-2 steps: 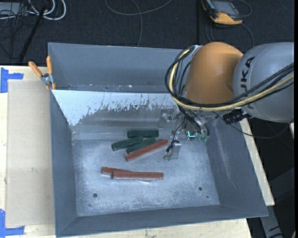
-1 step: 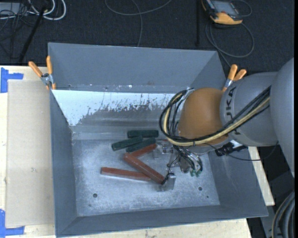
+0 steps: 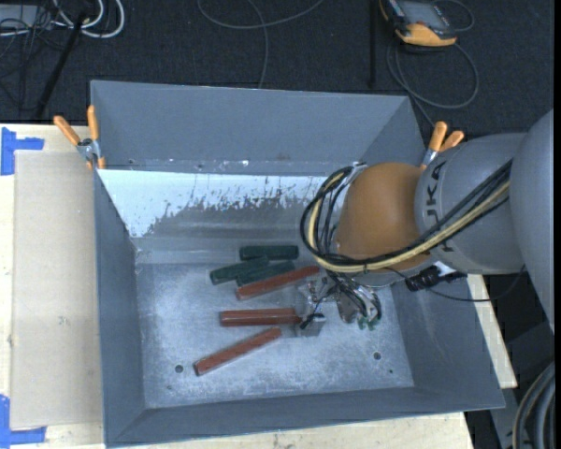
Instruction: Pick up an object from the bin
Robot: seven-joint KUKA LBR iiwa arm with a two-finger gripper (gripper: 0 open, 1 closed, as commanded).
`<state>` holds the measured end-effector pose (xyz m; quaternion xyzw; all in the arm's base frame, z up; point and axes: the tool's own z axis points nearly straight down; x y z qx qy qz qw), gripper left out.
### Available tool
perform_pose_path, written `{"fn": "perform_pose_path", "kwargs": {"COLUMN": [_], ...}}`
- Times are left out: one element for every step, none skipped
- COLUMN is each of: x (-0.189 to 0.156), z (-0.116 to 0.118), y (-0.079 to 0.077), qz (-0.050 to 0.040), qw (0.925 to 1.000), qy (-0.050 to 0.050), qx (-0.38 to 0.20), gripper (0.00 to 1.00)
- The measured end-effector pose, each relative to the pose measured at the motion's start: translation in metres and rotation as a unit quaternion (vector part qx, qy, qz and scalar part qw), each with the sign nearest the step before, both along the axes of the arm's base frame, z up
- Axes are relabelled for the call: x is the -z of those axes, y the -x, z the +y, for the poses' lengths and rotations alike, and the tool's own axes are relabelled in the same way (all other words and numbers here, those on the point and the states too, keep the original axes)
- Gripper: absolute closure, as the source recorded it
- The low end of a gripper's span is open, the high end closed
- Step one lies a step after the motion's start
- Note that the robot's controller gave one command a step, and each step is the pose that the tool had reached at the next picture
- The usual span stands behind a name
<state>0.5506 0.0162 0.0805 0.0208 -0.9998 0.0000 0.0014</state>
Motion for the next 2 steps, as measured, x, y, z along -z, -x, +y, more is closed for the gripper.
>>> {"fn": "perform_pose_path", "kwargs": {"x": [-0.057,-0.218], "z": [0.008,0.013], "y": [-0.008,-0.029], "qz": [-0.0038,-0.0071], "qw": [0.9965,0.9948], "qy": [0.0,0.0], "qx": [-0.083,-0.102], "gripper": [1.0,1.0]}}
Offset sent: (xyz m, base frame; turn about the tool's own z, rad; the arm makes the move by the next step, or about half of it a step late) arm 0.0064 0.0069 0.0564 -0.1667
